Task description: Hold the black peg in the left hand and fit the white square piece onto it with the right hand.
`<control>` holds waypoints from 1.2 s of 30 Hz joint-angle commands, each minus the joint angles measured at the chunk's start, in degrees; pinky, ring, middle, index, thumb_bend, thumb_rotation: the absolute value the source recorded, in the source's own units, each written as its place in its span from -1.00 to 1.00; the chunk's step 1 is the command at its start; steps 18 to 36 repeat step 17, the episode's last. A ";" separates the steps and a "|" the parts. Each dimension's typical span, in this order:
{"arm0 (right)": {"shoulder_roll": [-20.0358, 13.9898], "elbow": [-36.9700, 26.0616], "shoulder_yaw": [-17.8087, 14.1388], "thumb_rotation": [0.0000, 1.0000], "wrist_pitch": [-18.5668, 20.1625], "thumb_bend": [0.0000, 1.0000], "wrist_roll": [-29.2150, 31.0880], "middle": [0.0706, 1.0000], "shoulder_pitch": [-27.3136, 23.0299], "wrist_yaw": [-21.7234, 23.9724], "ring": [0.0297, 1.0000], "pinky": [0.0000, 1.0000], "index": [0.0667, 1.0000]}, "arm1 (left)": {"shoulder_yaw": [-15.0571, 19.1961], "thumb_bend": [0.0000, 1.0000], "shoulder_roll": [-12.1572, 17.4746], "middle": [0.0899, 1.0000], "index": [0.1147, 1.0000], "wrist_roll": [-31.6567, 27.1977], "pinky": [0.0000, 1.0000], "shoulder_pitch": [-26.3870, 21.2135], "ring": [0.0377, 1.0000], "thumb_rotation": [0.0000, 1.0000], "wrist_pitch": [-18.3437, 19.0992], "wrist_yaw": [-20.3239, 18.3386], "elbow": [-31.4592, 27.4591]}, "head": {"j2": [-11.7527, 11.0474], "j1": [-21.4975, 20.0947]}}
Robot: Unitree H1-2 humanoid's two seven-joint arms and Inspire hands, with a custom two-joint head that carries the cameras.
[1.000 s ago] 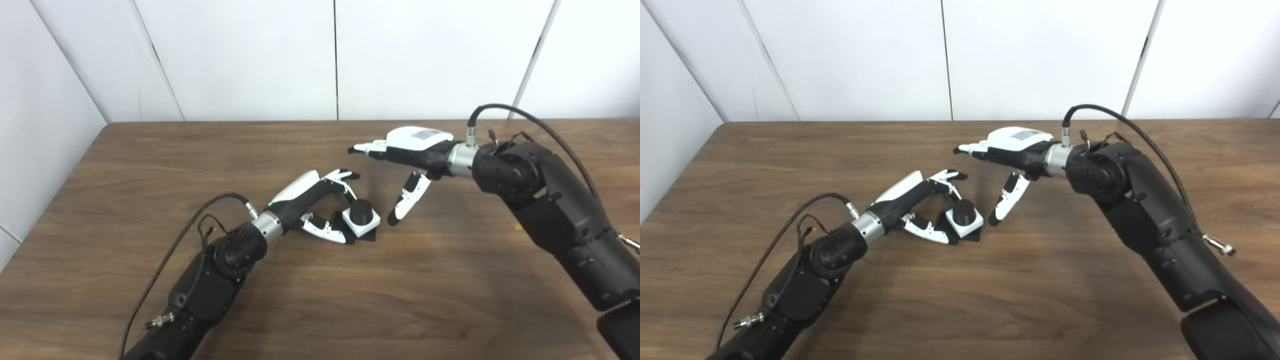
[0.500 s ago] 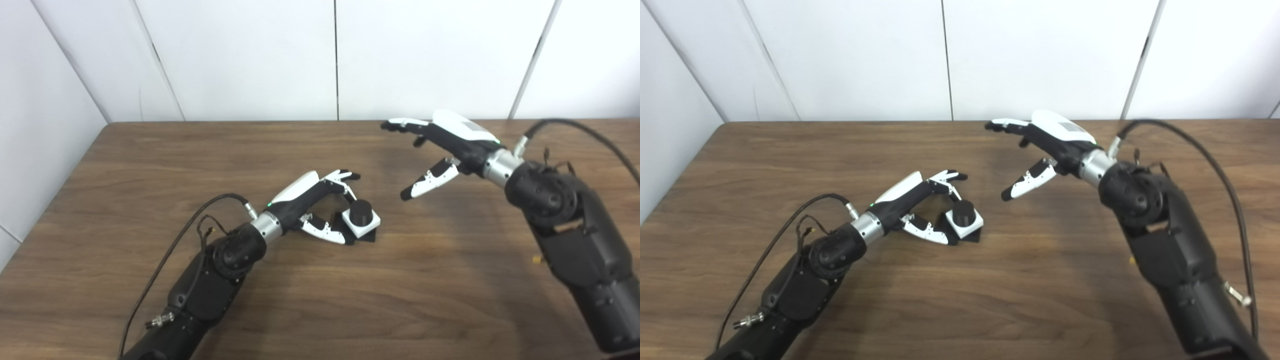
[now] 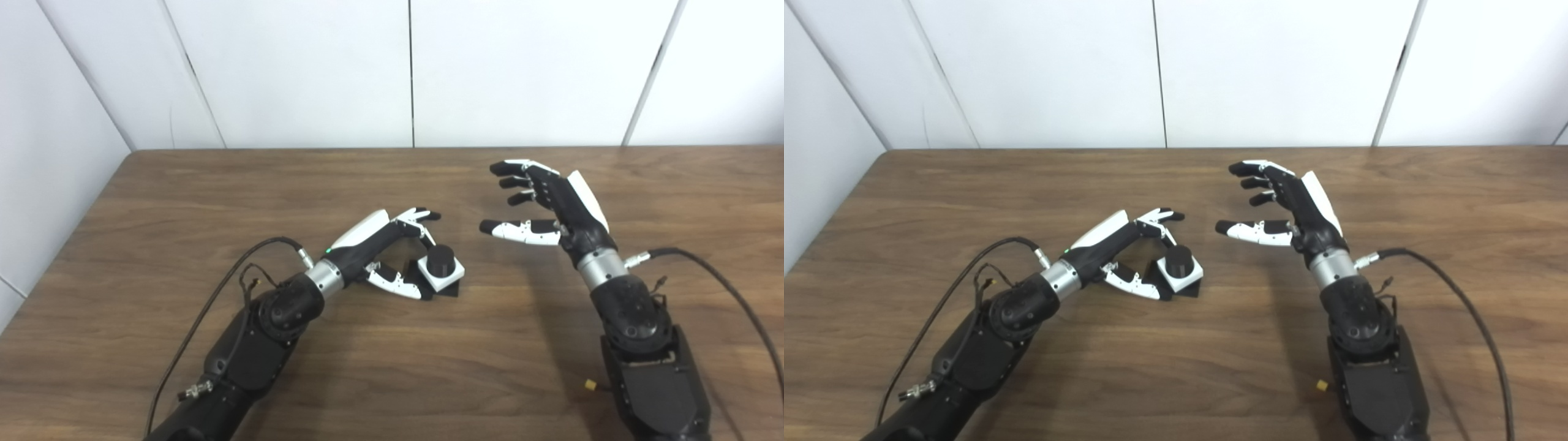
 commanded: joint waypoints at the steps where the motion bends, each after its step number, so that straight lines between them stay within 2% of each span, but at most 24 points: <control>1: 1.20 -2.48 -1.04 -0.63 -0.29 0.34 2.59 0.54 -0.84 -2.15 0.56 0.42 0.41 | -0.62 0.04 1.42 0.89 -0.15 0.98 0.89 0.06 1.00 -0.85 0.91 -1.79 1.77 | -0.04 -0.19; 9: 3.58 -3.03 -1.43 -0.58 -1.32 0.35 4.41 0.62 2.89 -6.01 0.60 0.43 0.44 | -0.63 0.04 1.53 0.89 -0.15 0.69 0.89 -0.26 1.00 -0.85 -0.60 -1.68 2.97 | -0.74 -1.32; 17: 4.60 -3.71 -1.13 -0.66 -2.42 0.34 4.61 0.63 5.14 -9.27 0.62 0.48 0.46 | -0.39 0.04 2.33 0.89 -0.15 0.40 0.89 -0.21 1.00 -0.85 -1.12 -1.94 2.90 | -1.08 -2.32; 36: 4.60 -3.71 -1.13 -0.66 -2.42 0.34 4.61 0.63 5.14 -9.27 0.62 0.48 0.46 | -0.39 0.04 2.33 0.89 -0.15 0.40 0.89 -0.21 1.00 -0.85 -1.12 -1.94 2.90 | -1.08 -2.32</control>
